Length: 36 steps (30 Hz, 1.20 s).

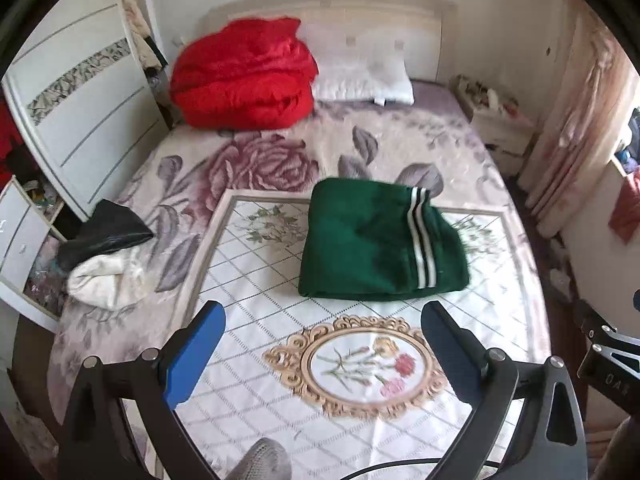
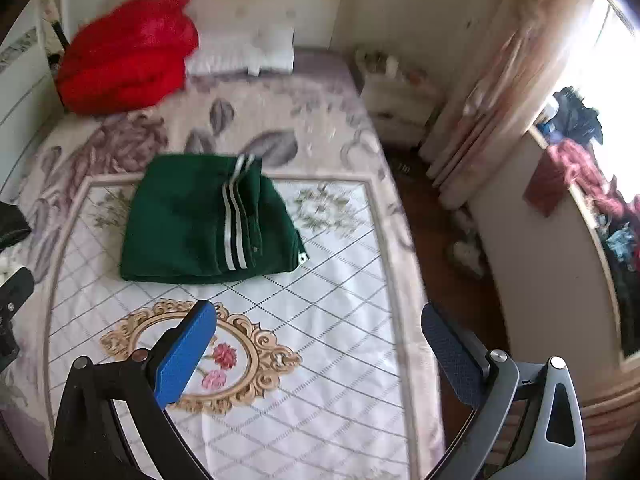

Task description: Fold large clothes

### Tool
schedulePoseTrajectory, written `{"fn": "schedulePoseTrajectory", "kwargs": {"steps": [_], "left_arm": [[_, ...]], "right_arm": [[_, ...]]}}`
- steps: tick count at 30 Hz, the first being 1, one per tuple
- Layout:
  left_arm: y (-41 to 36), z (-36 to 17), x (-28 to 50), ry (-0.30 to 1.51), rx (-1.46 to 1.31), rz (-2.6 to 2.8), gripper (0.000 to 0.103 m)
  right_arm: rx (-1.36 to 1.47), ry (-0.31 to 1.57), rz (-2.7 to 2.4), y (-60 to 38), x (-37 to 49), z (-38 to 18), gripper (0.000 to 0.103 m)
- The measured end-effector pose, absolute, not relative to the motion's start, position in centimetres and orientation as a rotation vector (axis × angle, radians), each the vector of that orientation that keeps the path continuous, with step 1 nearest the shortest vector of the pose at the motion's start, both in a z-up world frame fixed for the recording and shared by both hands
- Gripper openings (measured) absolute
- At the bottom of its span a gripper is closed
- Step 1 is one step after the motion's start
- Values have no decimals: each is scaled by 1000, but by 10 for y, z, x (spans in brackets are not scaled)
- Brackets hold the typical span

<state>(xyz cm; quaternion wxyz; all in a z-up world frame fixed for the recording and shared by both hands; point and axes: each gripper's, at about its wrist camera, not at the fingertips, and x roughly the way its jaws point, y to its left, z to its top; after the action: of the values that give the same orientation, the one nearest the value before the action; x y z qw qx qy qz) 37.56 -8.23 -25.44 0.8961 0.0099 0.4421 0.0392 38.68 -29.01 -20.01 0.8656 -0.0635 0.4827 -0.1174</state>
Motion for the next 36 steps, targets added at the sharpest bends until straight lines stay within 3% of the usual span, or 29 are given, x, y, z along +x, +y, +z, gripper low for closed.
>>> {"fn": "schedulePoseTrajectory", "kwargs": {"steps": [7, 16, 36], "left_arm": [[-81, -171, 284, 863, 24, 85, 100], [-76, -99, 200, 789, 3, 73, 100], [-78, -51, 136, 755, -6, 52, 100]], "right_arm": [[-144, 901, -228, -267, 286, -73, 103], [-132, 797, -218, -245, 181, 34, 103], [-98, 760, -184, -243, 99, 101, 103]]}}
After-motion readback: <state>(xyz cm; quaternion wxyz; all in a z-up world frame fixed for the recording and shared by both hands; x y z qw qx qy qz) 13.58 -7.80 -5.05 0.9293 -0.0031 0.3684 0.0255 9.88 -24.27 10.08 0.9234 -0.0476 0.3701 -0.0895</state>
